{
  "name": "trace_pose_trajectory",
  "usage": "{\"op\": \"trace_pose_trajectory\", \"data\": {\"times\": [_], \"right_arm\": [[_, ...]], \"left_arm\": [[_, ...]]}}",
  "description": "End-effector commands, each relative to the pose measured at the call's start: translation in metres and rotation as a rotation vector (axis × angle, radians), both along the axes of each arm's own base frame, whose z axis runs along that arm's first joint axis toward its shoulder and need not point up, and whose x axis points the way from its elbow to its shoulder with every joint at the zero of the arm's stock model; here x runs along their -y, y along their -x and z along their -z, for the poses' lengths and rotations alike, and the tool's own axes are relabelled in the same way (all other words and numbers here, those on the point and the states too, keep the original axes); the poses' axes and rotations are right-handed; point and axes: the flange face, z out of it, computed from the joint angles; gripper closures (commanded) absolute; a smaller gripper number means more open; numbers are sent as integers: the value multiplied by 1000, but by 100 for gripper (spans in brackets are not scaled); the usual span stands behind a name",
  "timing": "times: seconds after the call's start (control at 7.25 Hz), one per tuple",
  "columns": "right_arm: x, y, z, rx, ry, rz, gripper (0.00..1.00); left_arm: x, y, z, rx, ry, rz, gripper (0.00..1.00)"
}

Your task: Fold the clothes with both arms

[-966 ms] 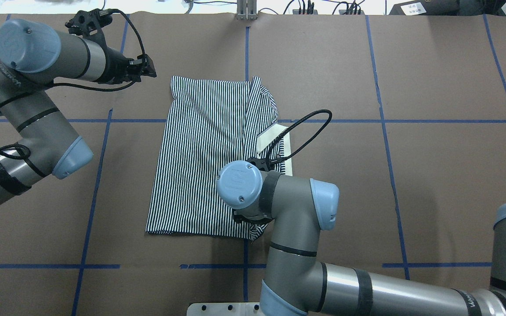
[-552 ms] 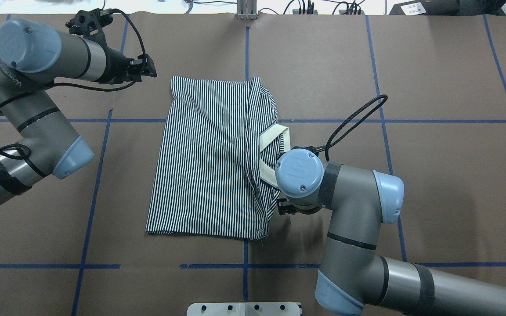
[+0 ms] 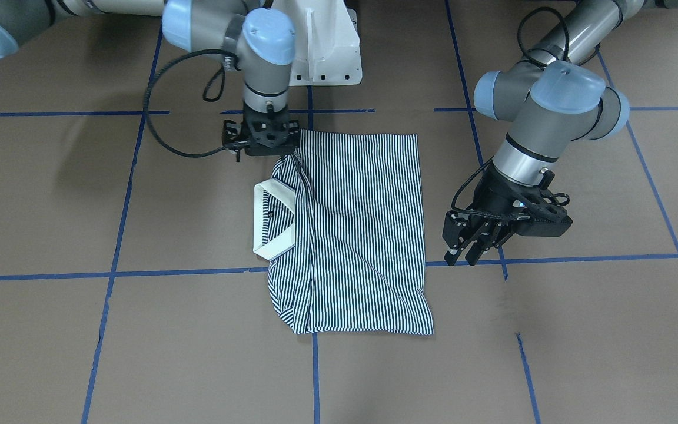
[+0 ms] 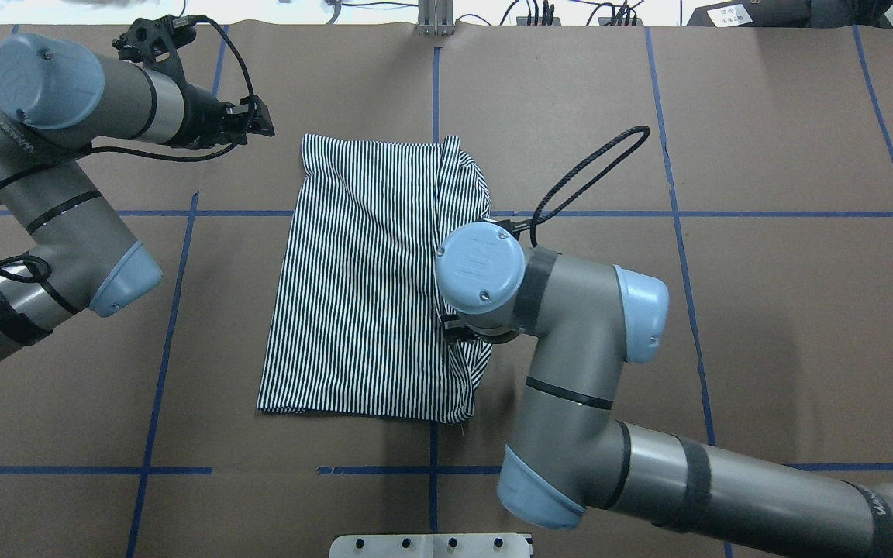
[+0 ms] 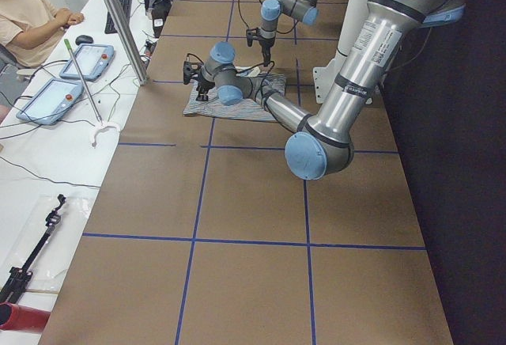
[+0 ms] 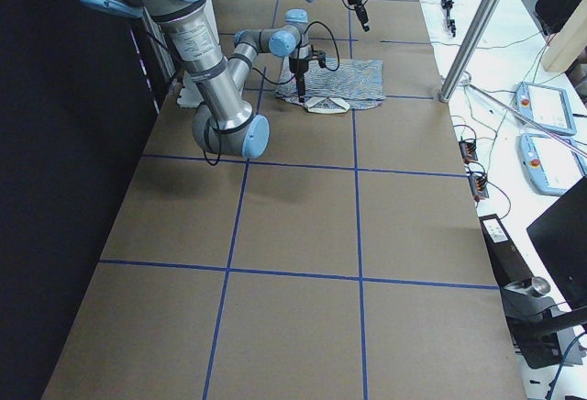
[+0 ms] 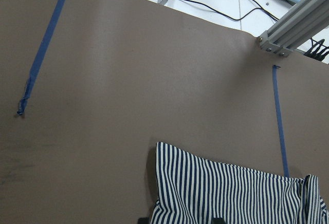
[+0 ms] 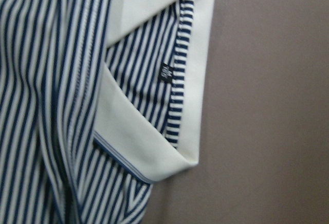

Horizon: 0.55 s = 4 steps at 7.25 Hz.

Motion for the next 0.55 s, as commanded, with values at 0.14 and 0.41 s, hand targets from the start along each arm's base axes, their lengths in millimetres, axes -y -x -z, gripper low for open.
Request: {"op": "trace_pose_trajectory", "data": {"times": [0.14, 0.41], "right_arm": [[29, 55, 17, 17, -9, -13, 0], [35, 55, 6, -4, -2, -18, 0]], "left_arm": [[-1, 2, -2, 1, 0, 1, 49], [-3, 4, 4, -6, -8, 1, 50]]}}
